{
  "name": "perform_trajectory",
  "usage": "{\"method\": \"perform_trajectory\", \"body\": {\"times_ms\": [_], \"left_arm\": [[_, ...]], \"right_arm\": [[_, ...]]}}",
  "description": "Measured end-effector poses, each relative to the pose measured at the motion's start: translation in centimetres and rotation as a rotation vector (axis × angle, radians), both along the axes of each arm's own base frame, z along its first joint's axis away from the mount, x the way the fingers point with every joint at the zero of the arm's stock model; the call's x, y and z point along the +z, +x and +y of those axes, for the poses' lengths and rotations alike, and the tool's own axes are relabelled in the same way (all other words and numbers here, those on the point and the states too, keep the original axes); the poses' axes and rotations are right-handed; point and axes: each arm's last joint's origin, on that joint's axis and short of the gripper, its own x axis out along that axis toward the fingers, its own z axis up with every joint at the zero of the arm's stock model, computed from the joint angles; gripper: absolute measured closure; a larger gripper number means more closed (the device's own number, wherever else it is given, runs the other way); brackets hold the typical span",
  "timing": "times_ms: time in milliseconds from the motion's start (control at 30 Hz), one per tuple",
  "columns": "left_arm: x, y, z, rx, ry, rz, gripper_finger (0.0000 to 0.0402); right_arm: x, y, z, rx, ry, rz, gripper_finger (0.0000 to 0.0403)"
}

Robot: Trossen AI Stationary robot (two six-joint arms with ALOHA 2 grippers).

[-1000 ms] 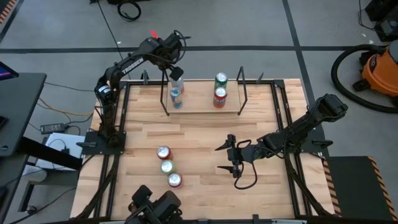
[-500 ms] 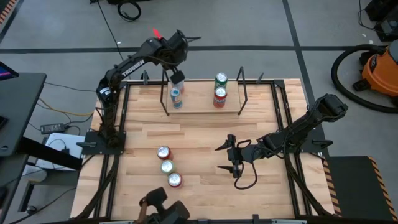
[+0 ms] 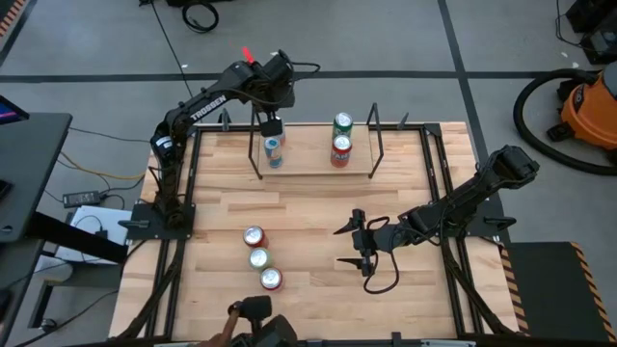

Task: Place canned beverage on shelf
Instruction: Put the red-black soda can on the shelf

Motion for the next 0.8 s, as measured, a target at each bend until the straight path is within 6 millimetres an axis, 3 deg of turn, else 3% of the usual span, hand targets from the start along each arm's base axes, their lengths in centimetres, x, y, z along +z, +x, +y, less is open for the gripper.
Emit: {"method": "perform_trajectory", "body": {"times_ms": [233, 533, 800], "left_arm": [[-0.1, -0.3, 0.4, 0.067, -0.034, -0.034, 0.0012], [-2.3, 0.6, 1.6, 0.140, -0.081, -0.012, 0.0012], [-2.3, 0.7, 1.8, 0.139, -0.073, -0.021, 0.0012]], "right_arm": [[0.0, 0.0, 0.0, 0.000, -0.001, 0.003, 0.0041], [0.0, 0.0, 0.0, 0.000, 0.002, -0.002, 0.0041], [0.0, 0.0, 0.0, 0.000, -0.001, 0.004, 0.0041]]}}
